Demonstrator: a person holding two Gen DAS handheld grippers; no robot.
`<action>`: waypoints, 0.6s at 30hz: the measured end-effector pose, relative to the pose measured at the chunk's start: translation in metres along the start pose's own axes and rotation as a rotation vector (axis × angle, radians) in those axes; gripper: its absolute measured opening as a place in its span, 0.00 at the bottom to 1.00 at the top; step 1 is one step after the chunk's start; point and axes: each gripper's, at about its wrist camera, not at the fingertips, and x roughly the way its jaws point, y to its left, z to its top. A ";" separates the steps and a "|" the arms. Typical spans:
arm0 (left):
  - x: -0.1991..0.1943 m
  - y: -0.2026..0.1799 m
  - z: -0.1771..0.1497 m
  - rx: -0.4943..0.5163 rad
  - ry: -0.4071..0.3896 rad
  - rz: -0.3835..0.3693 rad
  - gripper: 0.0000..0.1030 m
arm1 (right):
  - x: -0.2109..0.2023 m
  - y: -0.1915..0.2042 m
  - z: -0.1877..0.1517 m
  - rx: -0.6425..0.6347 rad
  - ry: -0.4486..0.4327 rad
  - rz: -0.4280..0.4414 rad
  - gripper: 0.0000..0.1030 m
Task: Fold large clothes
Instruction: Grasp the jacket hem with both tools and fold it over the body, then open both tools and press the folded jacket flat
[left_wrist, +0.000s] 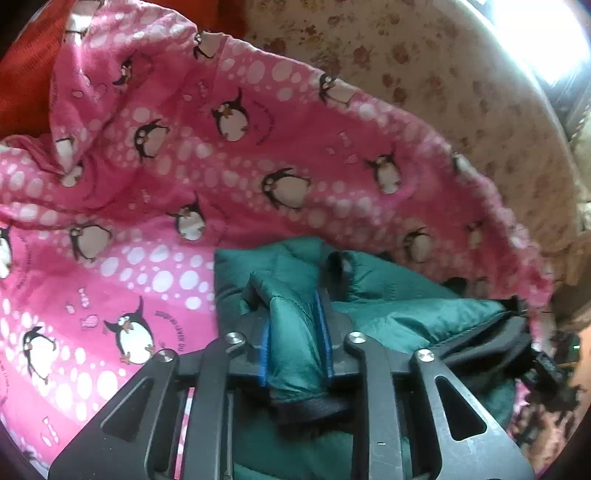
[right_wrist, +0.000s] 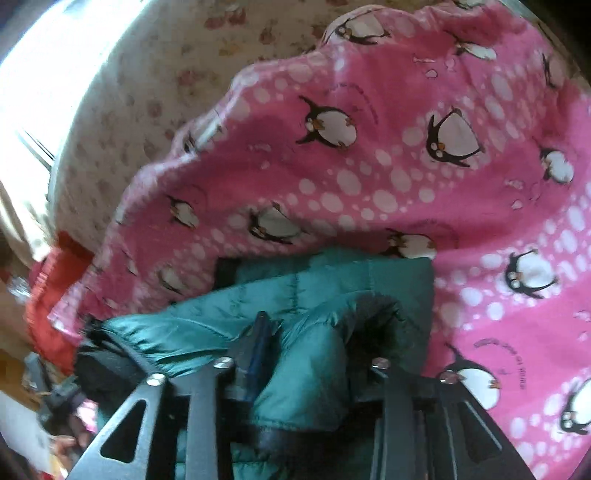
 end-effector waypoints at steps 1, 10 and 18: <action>-0.005 0.003 0.003 -0.010 0.007 -0.043 0.27 | -0.006 0.000 0.001 -0.002 -0.007 0.014 0.40; -0.063 0.006 0.005 -0.030 -0.134 -0.091 0.77 | -0.073 0.039 0.002 -0.123 -0.166 -0.022 0.81; -0.036 -0.032 -0.012 0.085 -0.080 0.017 0.77 | -0.027 0.111 -0.017 -0.354 -0.036 -0.047 0.81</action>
